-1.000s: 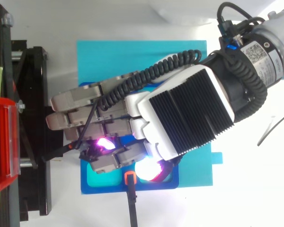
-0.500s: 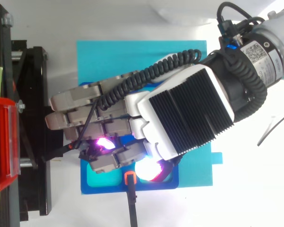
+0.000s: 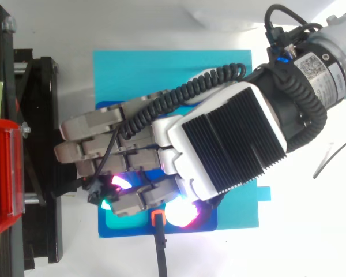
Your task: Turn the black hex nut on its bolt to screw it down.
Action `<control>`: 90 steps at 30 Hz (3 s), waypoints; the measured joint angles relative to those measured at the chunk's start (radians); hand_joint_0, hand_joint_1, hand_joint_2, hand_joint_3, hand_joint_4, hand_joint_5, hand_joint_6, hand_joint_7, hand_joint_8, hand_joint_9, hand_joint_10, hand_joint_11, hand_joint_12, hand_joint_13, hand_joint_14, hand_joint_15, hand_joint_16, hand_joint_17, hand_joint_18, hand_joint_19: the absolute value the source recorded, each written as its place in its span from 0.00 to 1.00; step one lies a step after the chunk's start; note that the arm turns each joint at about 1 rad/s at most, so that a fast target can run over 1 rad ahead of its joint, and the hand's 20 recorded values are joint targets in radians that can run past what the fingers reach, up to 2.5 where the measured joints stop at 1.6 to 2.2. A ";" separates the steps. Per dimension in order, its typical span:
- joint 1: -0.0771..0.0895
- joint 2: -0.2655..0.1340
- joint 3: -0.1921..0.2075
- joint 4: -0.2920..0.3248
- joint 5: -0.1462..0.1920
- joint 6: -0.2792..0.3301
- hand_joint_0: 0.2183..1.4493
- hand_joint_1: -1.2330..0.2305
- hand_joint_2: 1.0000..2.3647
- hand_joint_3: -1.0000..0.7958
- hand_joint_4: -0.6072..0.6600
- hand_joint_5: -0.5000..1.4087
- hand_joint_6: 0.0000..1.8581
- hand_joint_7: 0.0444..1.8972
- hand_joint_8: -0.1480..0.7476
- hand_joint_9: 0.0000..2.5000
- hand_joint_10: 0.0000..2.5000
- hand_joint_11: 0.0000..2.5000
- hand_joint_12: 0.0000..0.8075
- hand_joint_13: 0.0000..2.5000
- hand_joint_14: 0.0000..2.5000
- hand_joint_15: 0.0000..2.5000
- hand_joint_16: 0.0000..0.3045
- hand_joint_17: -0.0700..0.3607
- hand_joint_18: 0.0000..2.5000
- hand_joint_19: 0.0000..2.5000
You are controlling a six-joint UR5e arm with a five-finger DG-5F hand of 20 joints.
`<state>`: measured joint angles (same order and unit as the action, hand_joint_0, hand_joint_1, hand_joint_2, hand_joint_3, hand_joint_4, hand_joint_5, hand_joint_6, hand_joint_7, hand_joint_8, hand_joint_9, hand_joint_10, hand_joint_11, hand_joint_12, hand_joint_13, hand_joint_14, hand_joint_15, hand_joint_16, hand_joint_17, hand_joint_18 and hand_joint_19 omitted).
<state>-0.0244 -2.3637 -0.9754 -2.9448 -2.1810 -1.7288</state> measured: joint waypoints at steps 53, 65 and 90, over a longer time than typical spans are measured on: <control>-0.019 0.473 -0.559 0.111 0.213 0.437 0.18 0.55 0.00 0.28 0.59 0.14 0.27 0.44 0.42 0.21 0.00 0.07 0.38 0.12 0.00 0.00 0.17 0.43 0.07 0.00; -0.023 0.472 -0.572 0.023 0.323 0.617 0.19 0.59 0.00 0.28 0.55 0.12 0.27 0.39 0.42 0.17 0.00 0.00 0.40 0.09 0.00 0.00 0.18 0.44 0.08 0.00; -0.028 0.472 -0.572 -0.115 0.392 0.813 0.18 0.72 0.00 0.28 0.52 0.10 0.27 0.33 0.36 0.02 0.00 0.00 0.43 0.00 0.00 0.00 0.20 0.48 0.00 0.00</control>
<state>-0.0522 -1.8914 -1.5478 -3.0603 -1.7886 -0.9158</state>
